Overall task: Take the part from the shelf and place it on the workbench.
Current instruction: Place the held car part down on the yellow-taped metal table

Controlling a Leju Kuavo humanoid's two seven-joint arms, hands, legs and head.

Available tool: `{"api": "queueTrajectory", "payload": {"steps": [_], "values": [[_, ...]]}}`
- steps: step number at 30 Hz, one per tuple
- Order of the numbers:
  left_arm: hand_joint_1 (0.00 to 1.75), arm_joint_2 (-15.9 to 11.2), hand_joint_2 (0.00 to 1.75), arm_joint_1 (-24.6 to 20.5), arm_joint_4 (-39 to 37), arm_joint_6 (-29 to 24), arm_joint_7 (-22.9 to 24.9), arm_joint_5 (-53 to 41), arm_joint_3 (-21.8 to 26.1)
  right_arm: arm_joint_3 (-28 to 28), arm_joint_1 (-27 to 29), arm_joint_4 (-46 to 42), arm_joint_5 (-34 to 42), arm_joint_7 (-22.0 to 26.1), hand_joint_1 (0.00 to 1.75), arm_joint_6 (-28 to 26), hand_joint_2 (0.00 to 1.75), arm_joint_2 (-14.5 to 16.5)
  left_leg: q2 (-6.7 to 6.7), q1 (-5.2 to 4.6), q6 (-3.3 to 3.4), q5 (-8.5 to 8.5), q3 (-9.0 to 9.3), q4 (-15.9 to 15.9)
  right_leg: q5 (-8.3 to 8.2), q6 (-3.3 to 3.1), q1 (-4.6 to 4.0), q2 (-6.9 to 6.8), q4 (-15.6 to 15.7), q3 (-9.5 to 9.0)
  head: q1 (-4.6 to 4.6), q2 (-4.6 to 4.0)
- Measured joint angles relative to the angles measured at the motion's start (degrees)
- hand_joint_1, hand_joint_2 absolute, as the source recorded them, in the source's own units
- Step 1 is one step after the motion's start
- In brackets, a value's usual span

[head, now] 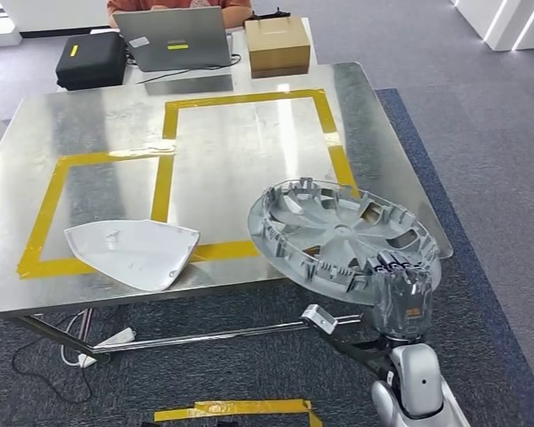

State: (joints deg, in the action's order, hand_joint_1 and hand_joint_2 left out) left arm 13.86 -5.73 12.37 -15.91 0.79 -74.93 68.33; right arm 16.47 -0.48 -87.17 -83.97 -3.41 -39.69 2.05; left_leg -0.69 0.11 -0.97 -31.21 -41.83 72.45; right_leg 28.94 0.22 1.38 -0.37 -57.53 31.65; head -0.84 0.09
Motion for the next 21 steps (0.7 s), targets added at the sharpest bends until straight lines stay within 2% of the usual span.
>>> {"api": "queueTrajectory", "payload": {"steps": [2, 3, 4, 5, 8, 14, 18, 21], "values": [[0.00, -0.07, 1.75, 0.10, 0.00, 0.14, 0.05, 0.22, 0.03, -0.38, -0.42, 2.34, 1.09, -0.53, 1.75, 0.10, 1.75, 0.00, 0.16, 0.03, 0.29, 3.76, 3.66, -6.93, 0.17, 0.25, 0.00, -0.27, 0.00, -0.29, 0.01, 0.00], [0.00, -0.08, 1.75, 0.07, 0.00, 0.22, 0.11, 0.39, 0.08, -0.64, -0.75, 3.52, 1.69, -0.93, 1.75, 0.20, 1.75, -0.01, 0.27, -0.04, 0.50, 4.91, 5.59, -10.58, 0.29, 0.46, -0.12, -0.33, -0.05, -0.34, 0.01, 0.00], [0.00, -0.07, 1.75, 0.01, 0.00, 0.29, 0.17, 0.58, 0.16, -1.01, -1.13, 4.78, 2.35, -1.37, 1.75, 0.34, 1.75, -0.01, 0.38, -0.09, 0.68, 5.45, 6.93, -13.18, 0.38, 0.67, -0.26, -0.38, -0.10, -0.32, 0.03, 0.00], [0.00, -0.04, 1.75, -0.05, 0.00, 0.34, 0.25, 0.76, 0.26, -1.48, -1.52, 6.05, 2.97, -1.75, 1.75, 0.50, 1.75, -0.05, 0.44, -0.12, 0.70, 5.38, 7.54, -14.48, 0.48, 0.59, -0.41, -0.40, -0.16, -0.25, 0.07, 0.00], [0.00, 0.02, 1.75, 0.02, 0.00, 0.39, 0.57, 1.16, 0.68, -3.09, -3.06, 9.95, 4.21, -2.50, 1.75, 0.84, 1.75, -0.32, 0.37, -0.12, 0.58, 5.29, 7.66, -14.92, 0.47, 0.06, -0.61, -0.45, 0.03, -0.32, 0.14, 0.00], [0.00, -0.03, 1.75, 0.03, 0.00, -0.17, 1.45, 1.62, 1.33, -6.56, -7.53, 17.55, 4.40, -4.38, 1.75, 1.77, 1.75, -1.02, 0.37, -0.27, 1.39, 5.28, 7.68, -14.92, -0.04, 0.90, -0.49, -0.47, 0.95, -0.74, 0.13, 0.00], [0.00, -0.15, 1.75, 0.05, 0.00, -0.48, 2.36, 1.62, 1.40, -9.35, -11.45, 23.60, 2.71, -6.36, 1.75, 2.34, 1.75, -1.73, 0.37, -0.45, 1.69, 5.41, 7.64, -14.90, -0.24, 1.57, -0.29, -0.48, 1.06, -0.74, 0.11, 0.00], [0.00, -0.28, 1.75, 0.08, 0.00, -0.49, 2.61, 1.62, 1.43, -10.72, -13.54, 26.79, 2.21, -6.79, 1.75, 2.38, 1.75, -2.15, 0.38, -0.49, 1.77, 5.47, 7.64, -14.90, -0.31, 1.75, -0.25, -0.49, 1.06, -0.74, 0.12, 0.00]]}}
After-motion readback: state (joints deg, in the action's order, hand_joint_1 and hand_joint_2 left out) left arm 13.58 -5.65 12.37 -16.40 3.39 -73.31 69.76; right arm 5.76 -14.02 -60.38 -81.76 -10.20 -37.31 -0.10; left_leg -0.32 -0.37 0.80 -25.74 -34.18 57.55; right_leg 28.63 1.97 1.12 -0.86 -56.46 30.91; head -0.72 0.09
